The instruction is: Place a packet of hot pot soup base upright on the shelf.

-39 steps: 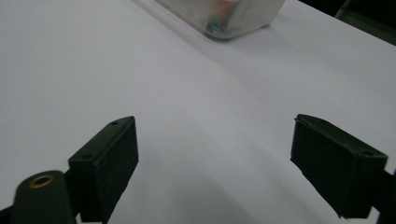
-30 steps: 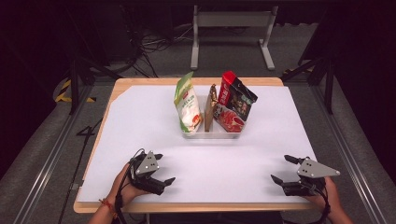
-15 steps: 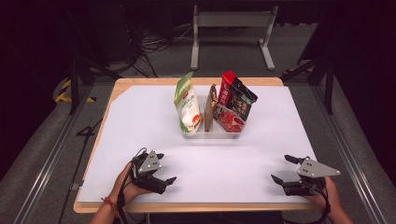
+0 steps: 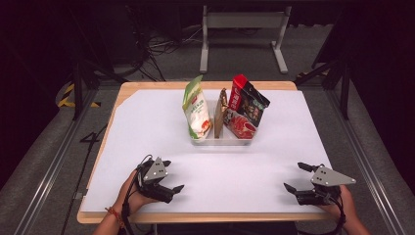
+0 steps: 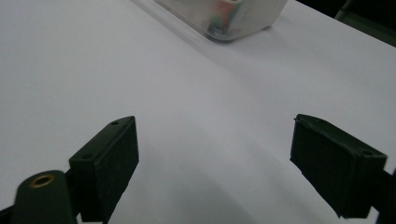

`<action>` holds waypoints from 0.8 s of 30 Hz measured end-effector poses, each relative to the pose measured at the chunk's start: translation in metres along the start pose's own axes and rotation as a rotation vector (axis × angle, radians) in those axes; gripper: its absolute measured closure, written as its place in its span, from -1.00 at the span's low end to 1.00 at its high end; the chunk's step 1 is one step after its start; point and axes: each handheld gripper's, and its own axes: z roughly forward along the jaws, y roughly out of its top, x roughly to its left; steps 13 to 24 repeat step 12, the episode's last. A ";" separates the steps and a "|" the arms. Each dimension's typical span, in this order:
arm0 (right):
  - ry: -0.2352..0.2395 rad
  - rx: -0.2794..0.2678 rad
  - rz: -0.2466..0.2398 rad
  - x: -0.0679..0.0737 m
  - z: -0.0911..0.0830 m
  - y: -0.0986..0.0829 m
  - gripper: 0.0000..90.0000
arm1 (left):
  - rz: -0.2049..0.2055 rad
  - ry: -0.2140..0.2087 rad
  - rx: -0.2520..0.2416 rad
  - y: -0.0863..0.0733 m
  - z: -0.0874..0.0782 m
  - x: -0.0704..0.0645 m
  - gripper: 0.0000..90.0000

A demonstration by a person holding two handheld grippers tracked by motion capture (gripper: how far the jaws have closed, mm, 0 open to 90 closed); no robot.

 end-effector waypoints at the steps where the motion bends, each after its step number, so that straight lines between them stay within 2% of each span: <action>1: 0.000 0.001 -0.002 0.000 0.000 0.000 -0.65 | 0.000 0.000 0.000 0.000 0.000 0.000 -0.80; 24: -0.008 -0.001 0.006 -0.002 -0.002 0.000 -0.65 | -0.003 0.002 -0.004 -0.001 -0.002 0.002 -0.80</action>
